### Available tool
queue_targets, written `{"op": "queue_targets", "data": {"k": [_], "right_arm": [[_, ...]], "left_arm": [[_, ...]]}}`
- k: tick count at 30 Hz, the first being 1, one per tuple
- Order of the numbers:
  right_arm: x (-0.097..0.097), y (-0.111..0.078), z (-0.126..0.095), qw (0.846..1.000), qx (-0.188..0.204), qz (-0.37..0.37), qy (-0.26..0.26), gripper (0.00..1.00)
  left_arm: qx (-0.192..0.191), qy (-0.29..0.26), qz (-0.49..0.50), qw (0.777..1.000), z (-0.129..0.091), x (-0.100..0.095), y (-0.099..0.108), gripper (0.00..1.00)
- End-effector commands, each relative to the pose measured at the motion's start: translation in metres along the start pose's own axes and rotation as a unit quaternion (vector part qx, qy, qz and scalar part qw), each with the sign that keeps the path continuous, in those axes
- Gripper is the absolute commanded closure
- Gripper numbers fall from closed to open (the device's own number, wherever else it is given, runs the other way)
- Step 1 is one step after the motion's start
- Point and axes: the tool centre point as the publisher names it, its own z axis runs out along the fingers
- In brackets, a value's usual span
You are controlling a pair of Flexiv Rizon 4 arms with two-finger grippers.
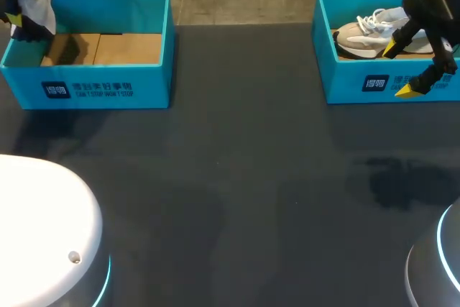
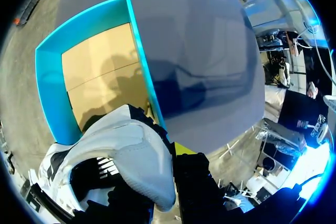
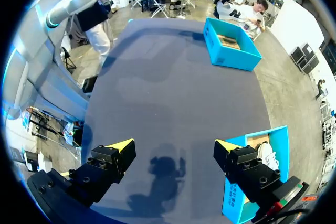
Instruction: Take the shoe out of the shoebox, open the shoe tongue, remove and reinsert the insole, then place the shoe into the shoebox
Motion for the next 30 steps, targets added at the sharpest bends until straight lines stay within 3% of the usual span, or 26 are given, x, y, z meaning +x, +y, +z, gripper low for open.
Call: {"op": "queue_targets", "data": {"k": [1, 2, 8, 12, 13, 16, 17, 18, 19, 20, 21, 22, 25, 27, 30], "right_arm": [[-0.002, 0.000, 0.000, 1.000, 0.001, 0.000, 0.002, 0.00], [-0.002, 0.000, 0.000, 1.000, 0.001, 0.000, 0.002, 0.00], [-0.002, 0.000, 0.000, 1.000, 0.001, 0.000, 0.002, 0.00], [-0.002, 0.000, 0.000, 1.000, 0.001, 0.000, 0.002, 0.00], [-0.002, 0.000, 0.000, 1.000, 0.001, 0.000, 0.002, 0.00], [-0.002, 0.000, 0.000, 1.000, 0.001, 0.000, 0.002, 0.00], [-0.002, 0.000, 0.000, 1.000, 0.001, 0.000, 0.002, 0.00], [-0.002, 0.000, 0.000, 1.000, 0.001, 0.000, 0.002, 0.00], [-0.002, 0.000, 0.000, 1.000, 0.001, 0.000, 0.002, 0.00], [-0.002, 0.000, 0.000, 1.000, 0.001, 0.000, 0.002, 0.00], [-0.002, 0.000, 0.000, 1.000, 0.001, 0.000, 0.002, 0.00], [-0.002, 0.000, 0.000, 1.000, 0.001, 0.000, 0.002, 0.00], [-0.002, 0.000, 0.000, 1.000, 0.001, 0.000, 0.002, 0.00], [-0.002, 0.000, 0.000, 1.000, 0.001, 0.000, 0.002, 0.00], [-0.002, 0.000, 0.000, 1.000, 0.001, 0.000, 0.002, 0.00]], "left_arm": [[0.007, -0.001, 0.043, 0.999, -0.001, 0.002, 0.003, 1.00], [0.013, -0.002, 0.061, 0.998, -0.001, 0.003, 0.009, 1.00], [-0.033, 0.011, 0.220, 0.975, -0.001, 0.000, 0.036, 1.00], [-0.050, 0.006, 0.357, 0.933, 0.000, -0.003, 0.047, 1.00], [-0.045, 0.003, 0.360, 0.932, 0.002, -0.005, 0.053, 1.00], [-0.067, 0.003, 0.455, 0.888, 0.005, -0.013, 0.065, 1.00], [-0.073, -0.015, 0.509, 0.857, 0.006, -0.013, 0.067, 1.00], [-0.083, -0.022, 0.513, 0.854, 0.005, -0.013, 0.070, 1.00], [-0.097, -0.035, 0.551, 0.828, 0.005, -0.014, 0.075, 1.00], [-0.083, -0.061, 0.591, 0.800, 0.003, -0.012, 0.079, 1.00], [-0.085, -0.067, 0.602, 0.791, 0.003, -0.012, 0.081, 1.00], [-0.104, -0.062, 0.637, 0.761, 0.003, -0.014, 0.086, 1.00], [-0.121, -0.069, 0.694, 0.706, 0.002, -0.017, 0.088, 1.00], [-0.157, -0.055, 0.724, 0.670, -0.002, -0.017, 0.083, 1.00], [-0.185, -0.046, 0.746, 0.638, -0.007, -0.014, 0.078, 1.00]]}}
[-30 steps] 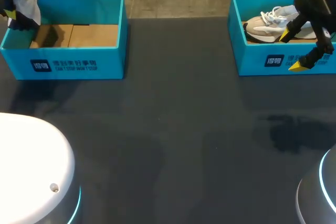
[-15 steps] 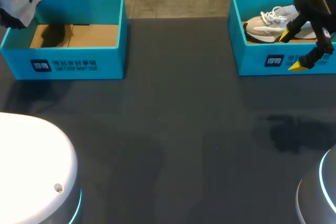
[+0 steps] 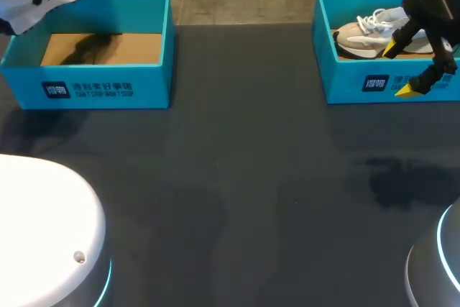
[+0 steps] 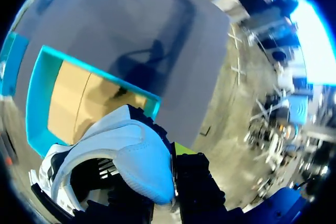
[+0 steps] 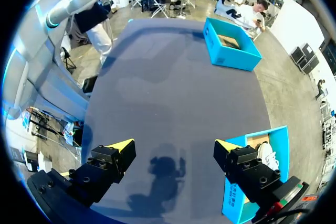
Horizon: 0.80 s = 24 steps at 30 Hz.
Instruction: Take the shoe out of the shoebox, open the shoe tongue, remove and reinsert the insole, then place the shoe into the shoebox
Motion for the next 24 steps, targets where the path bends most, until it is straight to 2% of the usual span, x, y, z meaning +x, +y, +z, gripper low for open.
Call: {"op": "queue_targets", "data": {"k": [1, 22, 24], "right_arm": [[-0.0021, 0.0004, 0.0004, 1.000, 0.001, 0.000, 0.002, 0.00], [-0.0021, 0.0004, 0.0004, 1.000, 0.001, 0.000, 0.002, 0.00], [-0.0021, 0.0004, 0.0004, 1.000, 0.001, 0.000, 0.002, 0.00]], "left_arm": [[-0.140, 0.012, 0.404, 0.904, -0.0086, 0.0001, -0.0134, 1.00], [-0.143, 0.020, 0.404, 0.904, -0.0095, -0.0015, -0.0138, 1.00], [-0.138, 0.016, 0.401, 0.906, -0.0065, -0.0062, -0.0097, 1.00]]}}
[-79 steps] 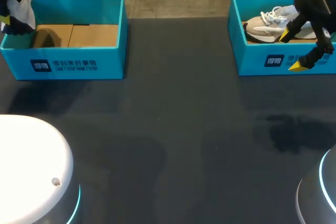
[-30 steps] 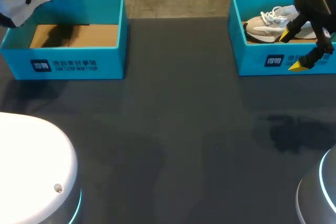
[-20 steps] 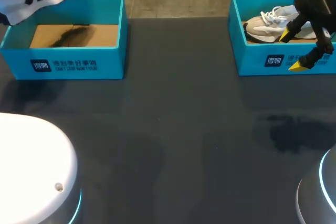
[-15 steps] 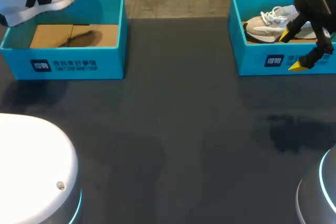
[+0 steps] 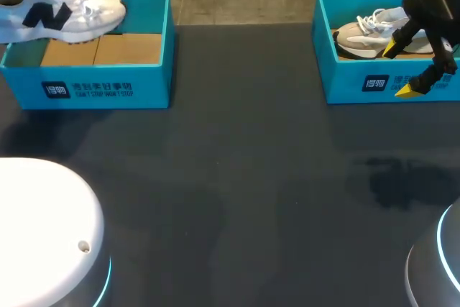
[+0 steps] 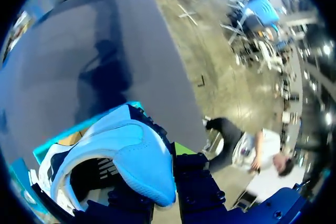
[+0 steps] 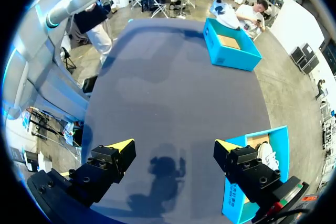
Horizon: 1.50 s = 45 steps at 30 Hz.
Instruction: Take the shoe out of the shoebox, open the shoe tongue, remove and reinsert the insole, then place the shoe into the shoebox
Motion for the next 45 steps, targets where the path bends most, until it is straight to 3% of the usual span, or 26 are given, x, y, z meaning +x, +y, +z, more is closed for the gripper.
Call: {"op": "queue_targets", "data": {"k": [1, 12, 27, 45], "right_arm": [[-0.002, 0.000, 0.000, 1.000, 0.001, 0.000, 0.002, 0.00], [-0.002, 0.000, 0.000, 1.000, 0.001, 0.000, 0.002, 0.00], [-0.002, 0.000, 0.000, 1.000, 0.001, 0.000, 0.002, 0.00], [-0.002, 0.000, 0.000, 1.000, 0.001, 0.000, 0.002, 0.00]], "left_arm": [[-0.040, -0.008, 0.028, 0.999, 0.005, -0.002, 0.001, 1.00], [-0.031, -0.008, 0.018, 0.999, 0.014, -0.014, 0.024, 1.00], [-0.026, -0.028, 0.016, 0.999, 0.066, -0.016, 0.053, 1.00], [-0.018, -0.032, 0.042, 0.998, 0.103, -0.056, 0.037, 1.00]]}}
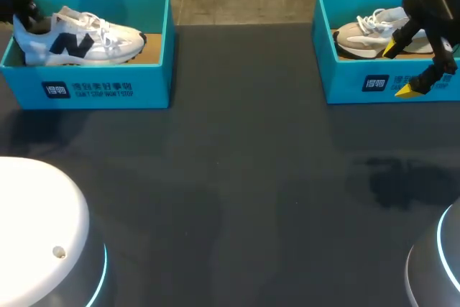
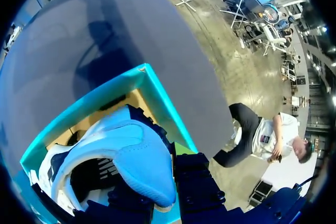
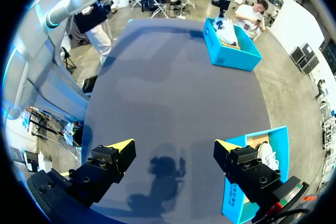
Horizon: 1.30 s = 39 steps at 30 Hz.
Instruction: Take the shoe out of the shoebox, open the shoe tongue, remove and reinsert the insole, then place the shoe into the shoebox
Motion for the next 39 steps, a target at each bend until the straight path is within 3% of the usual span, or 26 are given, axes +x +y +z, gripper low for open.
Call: {"op": "queue_targets", "data": {"k": [1, 31, 39], "right_arm": [[-0.002, 0.000, 0.000, 1.000, 0.001, 0.000, 0.002, 0.00], [-0.002, 0.000, 0.000, 1.000, 0.001, 0.000, 0.002, 0.00], [-0.002, 0.000, 0.000, 1.000, 0.001, 0.000, 0.002, 0.00]], "left_arm": [[-0.003, 0.004, 0.004, 1.000, 0.006, -0.010, -0.008, 1.00], [0.048, -0.009, 0.013, 0.999, 0.073, -0.039, -0.012, 1.00], [0.055, -0.019, 0.026, 0.998, 0.078, -0.044, -0.012, 1.00]]}}
